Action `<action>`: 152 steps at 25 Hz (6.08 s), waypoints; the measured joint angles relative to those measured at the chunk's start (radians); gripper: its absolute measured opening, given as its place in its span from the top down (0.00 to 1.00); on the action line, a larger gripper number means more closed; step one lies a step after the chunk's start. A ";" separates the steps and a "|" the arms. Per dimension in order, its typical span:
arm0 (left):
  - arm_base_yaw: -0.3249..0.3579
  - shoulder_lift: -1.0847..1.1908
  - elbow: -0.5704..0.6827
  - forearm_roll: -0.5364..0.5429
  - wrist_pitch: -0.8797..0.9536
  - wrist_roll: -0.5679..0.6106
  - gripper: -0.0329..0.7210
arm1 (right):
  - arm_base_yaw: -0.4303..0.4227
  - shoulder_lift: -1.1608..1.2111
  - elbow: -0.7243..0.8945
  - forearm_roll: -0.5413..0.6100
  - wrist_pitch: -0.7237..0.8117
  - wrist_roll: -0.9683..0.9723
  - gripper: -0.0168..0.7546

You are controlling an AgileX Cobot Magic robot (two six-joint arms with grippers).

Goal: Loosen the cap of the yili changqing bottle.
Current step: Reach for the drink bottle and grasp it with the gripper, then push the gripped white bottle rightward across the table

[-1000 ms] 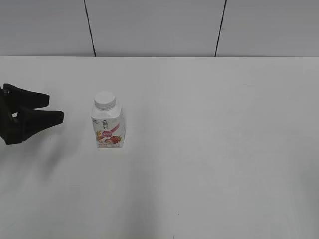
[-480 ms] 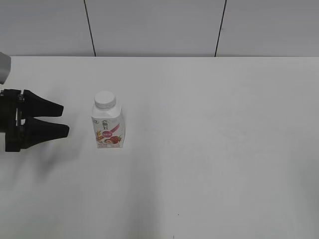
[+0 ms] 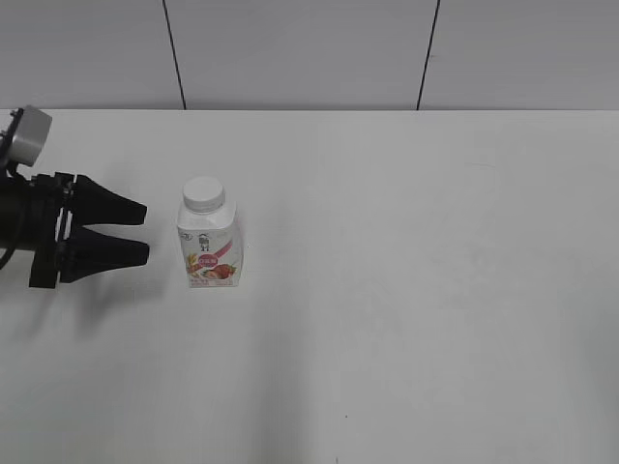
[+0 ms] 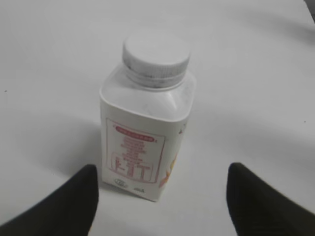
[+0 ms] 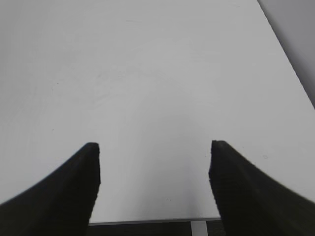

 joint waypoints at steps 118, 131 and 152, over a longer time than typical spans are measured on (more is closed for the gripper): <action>-0.542 0.297 -0.228 -0.585 0.047 0.169 0.39 | 0.000 0.000 0.000 0.000 0.000 0.000 0.27; -0.559 0.372 -0.227 -0.662 0.057 0.251 0.39 | 0.000 0.000 0.000 0.000 0.000 0.000 0.27; -0.559 0.377 -0.228 -0.557 0.024 0.259 0.39 | 0.000 0.000 0.000 0.000 0.000 0.000 0.27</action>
